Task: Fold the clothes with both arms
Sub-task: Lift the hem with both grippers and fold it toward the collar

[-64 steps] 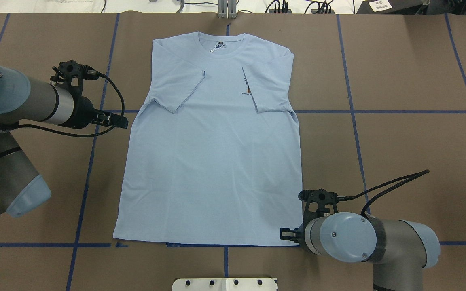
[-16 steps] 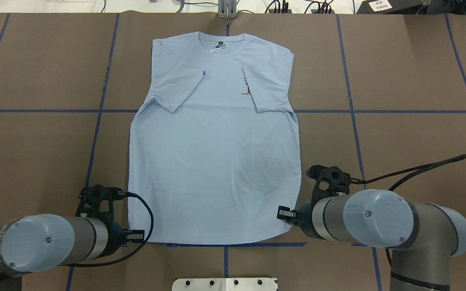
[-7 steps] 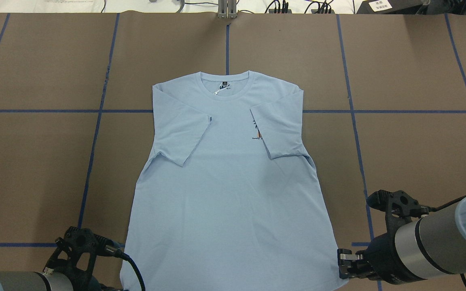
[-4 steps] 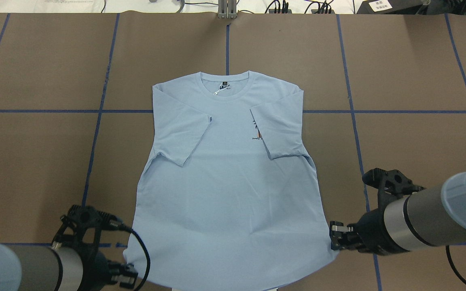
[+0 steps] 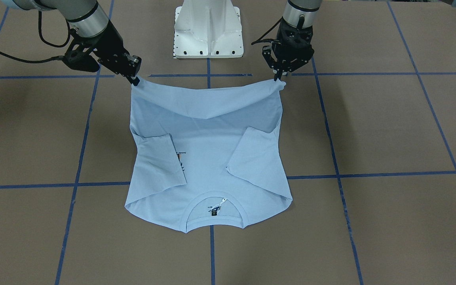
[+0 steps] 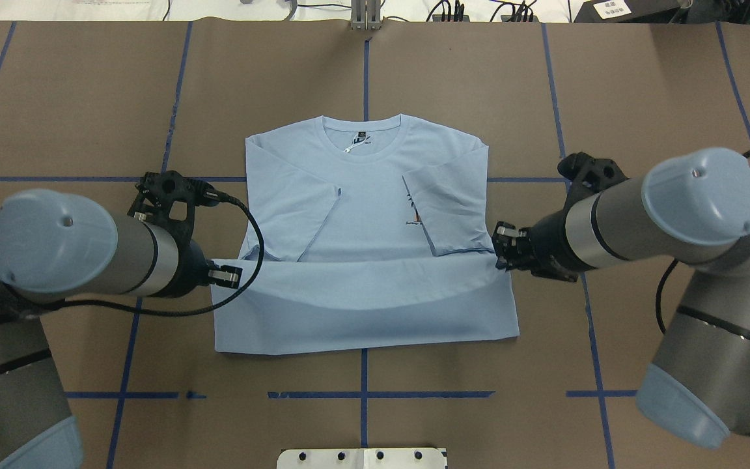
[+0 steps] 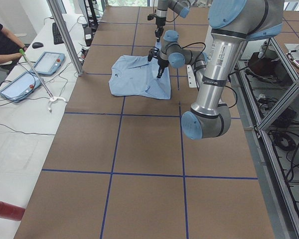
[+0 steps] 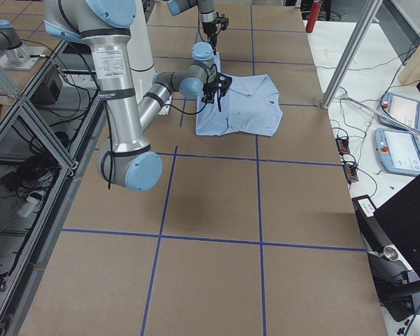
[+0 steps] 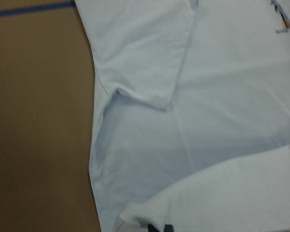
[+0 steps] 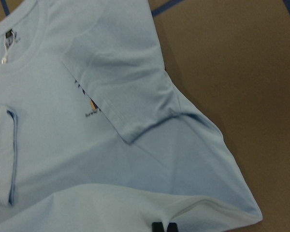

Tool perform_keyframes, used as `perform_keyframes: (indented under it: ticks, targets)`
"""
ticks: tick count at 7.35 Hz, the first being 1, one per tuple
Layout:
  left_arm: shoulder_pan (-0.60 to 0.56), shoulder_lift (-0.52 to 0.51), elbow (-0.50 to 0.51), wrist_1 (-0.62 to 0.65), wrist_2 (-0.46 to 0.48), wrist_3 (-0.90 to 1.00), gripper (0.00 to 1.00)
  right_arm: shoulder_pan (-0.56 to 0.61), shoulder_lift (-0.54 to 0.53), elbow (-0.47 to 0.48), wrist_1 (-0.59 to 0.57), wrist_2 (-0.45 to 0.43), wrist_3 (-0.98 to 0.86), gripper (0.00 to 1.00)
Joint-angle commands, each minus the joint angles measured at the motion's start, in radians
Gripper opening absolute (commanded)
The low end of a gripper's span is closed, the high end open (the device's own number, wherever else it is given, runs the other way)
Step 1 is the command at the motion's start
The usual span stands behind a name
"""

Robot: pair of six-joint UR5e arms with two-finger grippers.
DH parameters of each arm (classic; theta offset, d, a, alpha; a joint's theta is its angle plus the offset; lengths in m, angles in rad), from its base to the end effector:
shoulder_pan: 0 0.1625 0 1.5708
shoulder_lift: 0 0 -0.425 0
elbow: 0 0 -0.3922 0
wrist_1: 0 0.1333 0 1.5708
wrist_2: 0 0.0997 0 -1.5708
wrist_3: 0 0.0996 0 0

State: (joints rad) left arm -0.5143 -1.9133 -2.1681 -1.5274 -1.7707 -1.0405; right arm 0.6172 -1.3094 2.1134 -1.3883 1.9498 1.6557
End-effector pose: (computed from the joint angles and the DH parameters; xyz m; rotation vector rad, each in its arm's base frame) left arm 0.3905 -0.3510 0.2292 0.2842 0.8673 0.1045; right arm -0.3635 -0.3762 0.2585 -0.0798 -1.0396 0.4513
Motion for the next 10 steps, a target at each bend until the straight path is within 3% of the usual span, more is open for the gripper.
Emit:
perform_keyframes:
  ticks: [1, 2, 5, 7, 10]
  targets:
    - [-0.076, -0.067, 0.077, 0.001, -0.029, 0.036, 0.00, 0.122, 0.105, -0.126, 0.000, -0.008, -0.005, 0.00]
    - [-0.093, -0.116, 0.147, -0.010, -0.030, 0.036, 0.00, 0.166, 0.154, -0.197, 0.002, -0.006, -0.007, 0.00]
    - [-0.234, -0.153, 0.336, -0.107, -0.030, 0.162, 0.00, 0.185, 0.179, -0.432, 0.234, -0.011, -0.007, 0.00]
    - [-0.266, -0.240, 0.529, -0.207, -0.029, 0.162, 0.00, 0.208, 0.247, -0.522, 0.247, -0.011, -0.007, 0.00]
    - [-0.270, -0.291, 0.666, -0.307, -0.027, 0.149, 0.00, 0.223, 0.326, -0.622, 0.247, -0.011, -0.007, 0.00]
